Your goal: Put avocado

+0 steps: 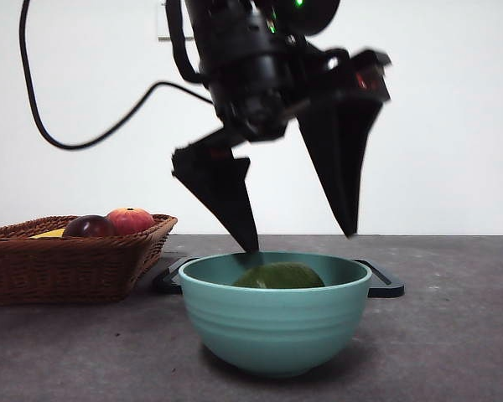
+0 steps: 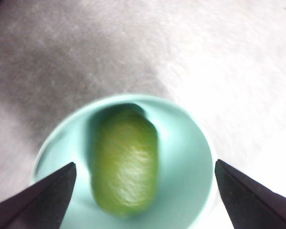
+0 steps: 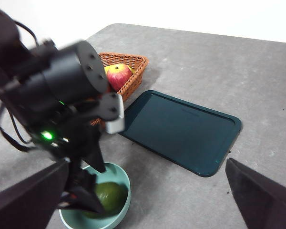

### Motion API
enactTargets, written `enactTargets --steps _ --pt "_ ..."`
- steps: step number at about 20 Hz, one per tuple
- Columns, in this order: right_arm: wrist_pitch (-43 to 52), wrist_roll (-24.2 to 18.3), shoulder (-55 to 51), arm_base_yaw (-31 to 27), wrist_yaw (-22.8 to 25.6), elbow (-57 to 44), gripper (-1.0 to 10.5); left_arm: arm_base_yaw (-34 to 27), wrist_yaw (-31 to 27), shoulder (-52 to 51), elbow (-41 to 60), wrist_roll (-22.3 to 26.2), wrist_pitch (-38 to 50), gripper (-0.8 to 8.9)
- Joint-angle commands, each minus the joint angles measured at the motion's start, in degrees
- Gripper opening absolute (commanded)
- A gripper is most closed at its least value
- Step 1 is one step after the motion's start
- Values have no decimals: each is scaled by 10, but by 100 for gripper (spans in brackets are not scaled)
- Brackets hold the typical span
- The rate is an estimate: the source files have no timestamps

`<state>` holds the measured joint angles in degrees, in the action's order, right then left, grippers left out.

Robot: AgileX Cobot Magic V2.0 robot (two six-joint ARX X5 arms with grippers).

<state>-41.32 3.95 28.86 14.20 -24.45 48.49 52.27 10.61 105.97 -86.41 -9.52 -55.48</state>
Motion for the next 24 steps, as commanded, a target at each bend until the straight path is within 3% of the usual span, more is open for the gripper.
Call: enactTargets --steps 1,8,10,15,20,24 --pt "5 6 2 2 -2 10 612 6 -1 -39 -16 25 -15 468" --pt "5 6 2 2 -2 10 612 6 -9 -204 -16 26 -68 506" --pt "5 6 2 2 -2 10 612 6 -29 -248 -15 27 -90 566" --pt "5 6 2 2 -2 10 612 6 -66 -355 3 33 -138 562" --pt "0 6 2 2 -2 10 612 6 -69 -508 122 25 -88 561" --pt "-8 6 2 2 -2 10 612 6 -109 -654 254 19 -21 561"
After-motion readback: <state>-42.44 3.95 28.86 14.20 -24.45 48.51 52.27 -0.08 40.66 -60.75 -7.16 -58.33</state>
